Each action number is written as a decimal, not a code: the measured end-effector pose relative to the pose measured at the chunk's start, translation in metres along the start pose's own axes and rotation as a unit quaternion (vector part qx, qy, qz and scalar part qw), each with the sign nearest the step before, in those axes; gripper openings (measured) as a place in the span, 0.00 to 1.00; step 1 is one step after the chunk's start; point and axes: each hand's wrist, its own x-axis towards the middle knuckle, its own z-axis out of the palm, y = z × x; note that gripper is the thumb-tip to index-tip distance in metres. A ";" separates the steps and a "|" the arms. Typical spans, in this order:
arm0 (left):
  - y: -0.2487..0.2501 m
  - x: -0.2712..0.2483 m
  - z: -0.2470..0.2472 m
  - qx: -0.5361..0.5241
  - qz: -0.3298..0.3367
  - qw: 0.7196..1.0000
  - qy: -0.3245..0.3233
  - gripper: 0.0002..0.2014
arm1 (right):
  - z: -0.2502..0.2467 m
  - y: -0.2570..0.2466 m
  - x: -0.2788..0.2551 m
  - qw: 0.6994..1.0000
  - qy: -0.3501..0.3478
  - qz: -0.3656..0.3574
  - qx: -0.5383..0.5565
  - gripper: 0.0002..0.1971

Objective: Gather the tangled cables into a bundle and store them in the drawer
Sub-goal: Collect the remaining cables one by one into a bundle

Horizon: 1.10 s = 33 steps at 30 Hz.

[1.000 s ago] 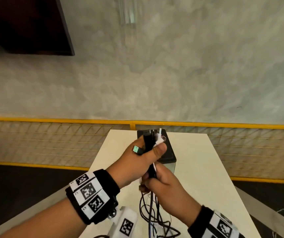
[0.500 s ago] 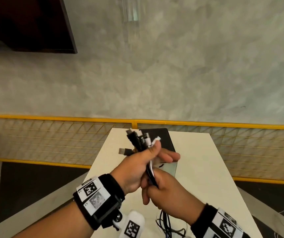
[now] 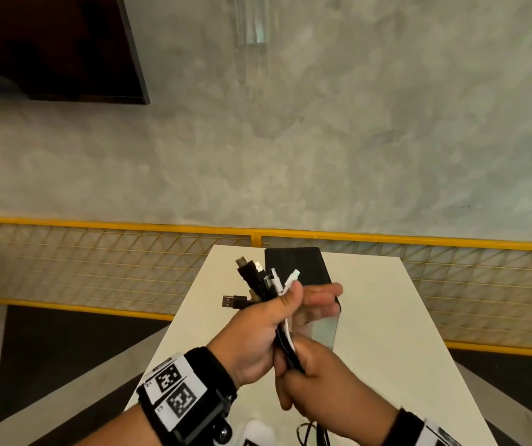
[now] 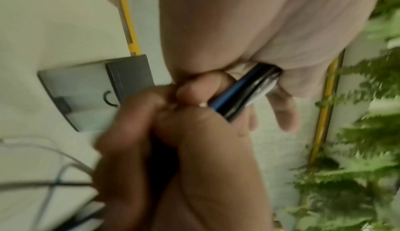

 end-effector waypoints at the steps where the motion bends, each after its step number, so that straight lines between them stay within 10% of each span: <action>1: 0.000 0.003 -0.001 -0.023 0.025 0.999 0.003 0.22 | 0.000 0.002 0.001 0.999 -0.001 0.018 0.046 0.11; 9: 0.000 0.010 -0.011 -0.199 0.067 0.977 -0.041 0.24 | 0.003 0.033 -0.003 0.989 -0.082 0.091 0.085 0.14; 21: -0.016 -0.012 -0.026 0.020 -0.229 0.938 -0.260 0.23 | -0.023 0.058 0.012 0.985 -0.091 0.076 -0.124 0.09; 28: -0.032 -0.007 -0.034 0.223 -0.348 0.891 -0.189 0.24 | -0.030 0.059 0.029 0.943 -0.063 0.004 -0.328 0.09; 33: -0.050 -0.003 -0.045 0.370 -0.283 0.883 -0.064 0.15 | -0.032 0.059 0.031 0.951 -0.027 0.083 -0.296 0.05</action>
